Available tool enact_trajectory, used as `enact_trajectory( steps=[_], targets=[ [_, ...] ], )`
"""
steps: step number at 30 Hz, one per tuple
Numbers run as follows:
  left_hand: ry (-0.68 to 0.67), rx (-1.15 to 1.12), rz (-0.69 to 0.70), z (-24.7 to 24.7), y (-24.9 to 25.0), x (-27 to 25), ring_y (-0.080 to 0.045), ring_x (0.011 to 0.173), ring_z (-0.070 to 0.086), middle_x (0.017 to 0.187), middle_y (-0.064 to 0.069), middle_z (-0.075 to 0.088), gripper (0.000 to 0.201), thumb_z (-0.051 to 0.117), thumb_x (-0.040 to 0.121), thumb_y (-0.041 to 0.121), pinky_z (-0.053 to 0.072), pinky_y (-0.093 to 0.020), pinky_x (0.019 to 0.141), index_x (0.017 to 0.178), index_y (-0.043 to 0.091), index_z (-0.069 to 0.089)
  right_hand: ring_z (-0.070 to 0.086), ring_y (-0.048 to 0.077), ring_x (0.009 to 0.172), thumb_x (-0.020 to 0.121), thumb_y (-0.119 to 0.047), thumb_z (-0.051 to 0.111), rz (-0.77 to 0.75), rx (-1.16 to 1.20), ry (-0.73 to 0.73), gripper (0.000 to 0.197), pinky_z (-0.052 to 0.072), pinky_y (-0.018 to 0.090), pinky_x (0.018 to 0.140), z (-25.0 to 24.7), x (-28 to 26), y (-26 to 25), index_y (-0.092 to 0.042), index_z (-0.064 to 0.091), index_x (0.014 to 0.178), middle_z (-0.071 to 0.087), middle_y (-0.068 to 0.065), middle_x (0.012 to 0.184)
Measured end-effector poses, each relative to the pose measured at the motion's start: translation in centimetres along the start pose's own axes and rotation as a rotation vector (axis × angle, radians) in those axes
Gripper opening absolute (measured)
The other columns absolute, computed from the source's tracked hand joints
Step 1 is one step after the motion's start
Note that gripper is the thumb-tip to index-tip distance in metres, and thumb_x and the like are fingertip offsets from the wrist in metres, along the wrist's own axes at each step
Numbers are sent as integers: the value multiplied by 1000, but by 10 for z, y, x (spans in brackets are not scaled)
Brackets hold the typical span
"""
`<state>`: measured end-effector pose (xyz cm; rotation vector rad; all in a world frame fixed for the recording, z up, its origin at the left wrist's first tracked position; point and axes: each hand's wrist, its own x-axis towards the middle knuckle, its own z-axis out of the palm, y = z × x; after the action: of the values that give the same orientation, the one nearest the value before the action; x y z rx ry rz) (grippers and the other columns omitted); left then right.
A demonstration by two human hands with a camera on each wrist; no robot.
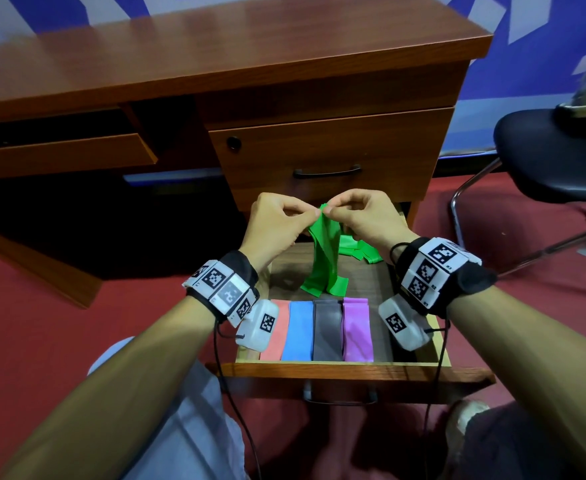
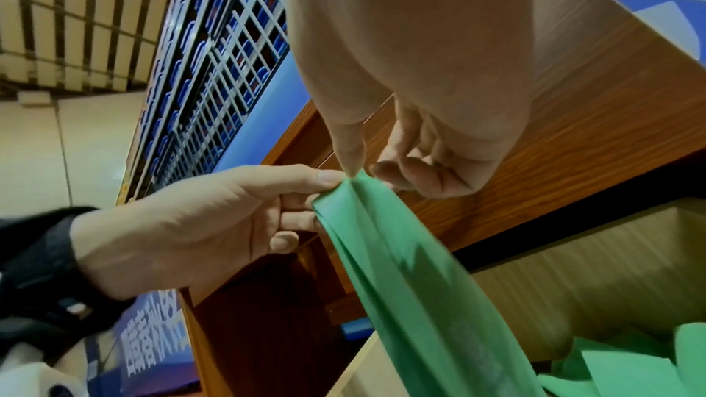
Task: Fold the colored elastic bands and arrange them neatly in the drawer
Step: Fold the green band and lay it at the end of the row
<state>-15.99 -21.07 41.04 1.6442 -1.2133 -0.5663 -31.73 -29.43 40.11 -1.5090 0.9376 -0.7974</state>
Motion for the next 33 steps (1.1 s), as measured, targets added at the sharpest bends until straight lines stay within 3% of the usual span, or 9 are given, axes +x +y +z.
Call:
enact_trajectory(
  steps=[4, 7, 12, 16, 20, 24, 26, 29, 33],
  targets=[
    [49, 53, 86, 2, 0, 1, 0, 64, 64, 72, 9, 74, 10, 72, 86, 18, 48, -18, 58, 80, 19, 80, 60, -6, 59, 89, -9, 73, -25, -8, -31, 27, 44, 10, 50, -2, -1, -3, -9, 69, 116, 70, 0, 92],
    [74, 61, 130, 0, 2, 1, -7, 70, 67, 79, 6, 74, 8, 70, 85, 18, 55, -26, 63, 80, 20, 75, 57, -7, 51, 90, -5, 71, -18, 34, -68, 16, 42, 10, 48, -1, -3, -5, -7, 72, 105, 68, -4, 79],
    [79, 74, 203, -1, 5, 0, -9, 75, 68, 81, 6, 72, 7, 69, 90, 22, 55, -30, 67, 83, 22, 72, 55, 7, 51, 89, -5, 72, -29, 103, -69, 9, 42, 19, 46, 0, -3, -6, -13, 70, 88, 65, -4, 66],
    [92, 73, 254, -3, 6, 1, -7, 84, 70, 86, 11, 75, 7, 70, 93, 24, 55, -26, 73, 91, 23, 77, 56, 9, 55, 88, -8, 73, -63, 129, -36, 8, 42, 22, 49, -2, 1, -4, -15, 71, 89, 67, 1, 73],
    [134, 118, 251, -3, 5, 2, 5, 69, 62, 86, 13, 76, 9, 74, 92, 25, 42, -12, 65, 98, 22, 81, 56, 9, 57, 87, -9, 74, -91, 149, -11, 7, 43, 20, 49, -2, 1, -6, -16, 72, 89, 69, 2, 78],
    [188, 100, 252, -4, 8, 2, 3, 68, 62, 83, 13, 75, 7, 75, 90, 22, 42, -13, 63, 94, 22, 81, 57, 9, 57, 87, -10, 75, -93, 166, -26, 6, 42, 19, 50, -3, 1, -7, -14, 74, 92, 70, -2, 76],
    [197, 70, 240, -6, 8, 3, 3, 70, 63, 86, 14, 76, 6, 75, 89, 23, 46, -18, 65, 92, 24, 80, 56, 9, 56, 89, -10, 74, -73, 178, -28, 8, 42, 19, 49, -4, 2, -8, -10, 75, 96, 70, -1, 77],
    [199, 9, 208, -7, 7, 4, -3, 89, 70, 90, 13, 77, 6, 76, 86, 22, 56, -31, 82, 89, 24, 81, 54, 8, 59, 91, -8, 69, -9, 115, 40, 9, 42, 16, 47, -9, 4, -7, -5, 74, 98, 72, 6, 88],
    [202, -100, 131, -7, 6, 5, -8, 91, 72, 86, 9, 78, 5, 78, 84, 19, 57, -28, 81, 86, 21, 82, 59, 9, 63, 94, -11, 64, 243, -98, 62, 7, 44, 16, 47, -20, 15, 13, -12, 71, 98, 73, 8, 97]
  ],
)
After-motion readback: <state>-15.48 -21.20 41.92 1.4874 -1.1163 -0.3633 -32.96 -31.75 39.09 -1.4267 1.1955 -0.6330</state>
